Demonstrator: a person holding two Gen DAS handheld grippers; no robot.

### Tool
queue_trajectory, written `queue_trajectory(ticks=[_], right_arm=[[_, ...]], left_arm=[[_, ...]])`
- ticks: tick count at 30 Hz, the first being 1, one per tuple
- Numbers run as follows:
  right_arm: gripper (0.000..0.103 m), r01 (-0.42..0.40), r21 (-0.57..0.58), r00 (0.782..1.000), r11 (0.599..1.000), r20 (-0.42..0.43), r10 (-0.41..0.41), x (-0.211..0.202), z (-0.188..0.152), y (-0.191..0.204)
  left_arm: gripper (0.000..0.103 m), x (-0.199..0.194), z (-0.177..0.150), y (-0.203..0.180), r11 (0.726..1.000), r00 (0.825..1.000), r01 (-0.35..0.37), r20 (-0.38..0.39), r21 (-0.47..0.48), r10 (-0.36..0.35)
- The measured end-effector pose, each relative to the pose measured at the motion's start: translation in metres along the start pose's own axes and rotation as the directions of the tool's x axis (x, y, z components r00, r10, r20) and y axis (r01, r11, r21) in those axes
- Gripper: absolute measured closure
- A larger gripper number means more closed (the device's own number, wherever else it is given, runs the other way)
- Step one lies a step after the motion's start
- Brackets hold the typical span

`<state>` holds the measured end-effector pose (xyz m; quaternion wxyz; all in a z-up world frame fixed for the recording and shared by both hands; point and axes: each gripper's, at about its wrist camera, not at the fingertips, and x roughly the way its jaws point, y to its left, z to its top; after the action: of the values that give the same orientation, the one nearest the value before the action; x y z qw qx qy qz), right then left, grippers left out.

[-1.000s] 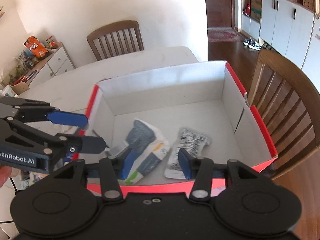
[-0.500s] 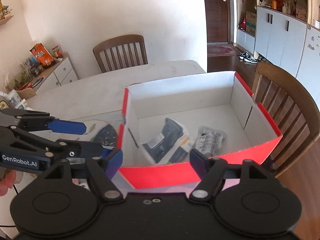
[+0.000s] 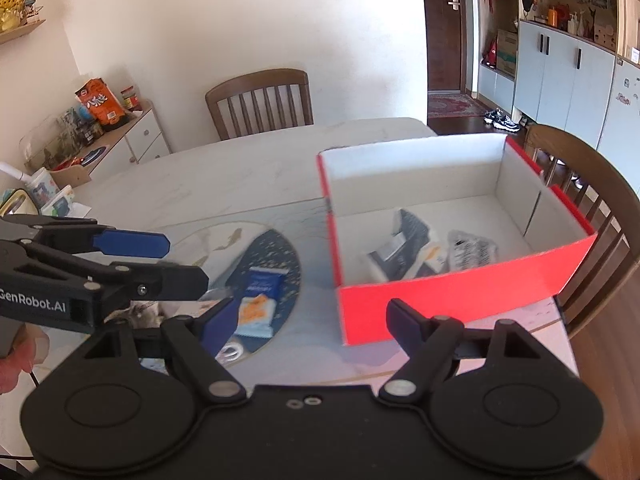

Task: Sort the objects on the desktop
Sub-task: 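Withdraw both grippers from the box back toward the remaining snacks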

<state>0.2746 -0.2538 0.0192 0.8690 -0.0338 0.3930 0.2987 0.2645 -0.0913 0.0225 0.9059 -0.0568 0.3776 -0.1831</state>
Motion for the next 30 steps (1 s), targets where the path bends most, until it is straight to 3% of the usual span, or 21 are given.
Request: queue_trajectory(ticks=[6,12,24,27,30], right_arm=[[0.021,0.005,-0.019,1.000,1.000,-0.005,-0.005,0.001,-0.014,0.026],[0.021,0.005,-0.043,1.000,0.999,-0.008,-0.005,0.007,-0.024,0.049],[0.021,-0.005,-0.072,1.000,0.997,-0.029,0.003,0.028,-0.036,0.080],[0.021,-0.009,-0.083,0.999,0.996,-0.039,0.006,0.036,-0.039,0.086],[0.021,-0.007,-0.096,0.999,0.995,-0.047,0.003,0.044,-0.041,0.092]], left_arm=[[0.022,-0.026,-0.021,0.019,0.999,0.999,-0.037,0.022,-0.017,0.037],[0.021,-0.048,-0.040,0.048,0.995,0.997,-0.071,0.030,-0.073,0.073],[0.016,-0.066,-0.077,0.095,0.976,0.988,-0.149,0.027,-0.156,0.155],[0.000,-0.067,-0.084,0.106,0.969,0.983,-0.177,0.023,-0.171,0.183],[0.000,-0.068,-0.092,0.119,0.962,0.980,-0.194,0.005,-0.190,0.199]])
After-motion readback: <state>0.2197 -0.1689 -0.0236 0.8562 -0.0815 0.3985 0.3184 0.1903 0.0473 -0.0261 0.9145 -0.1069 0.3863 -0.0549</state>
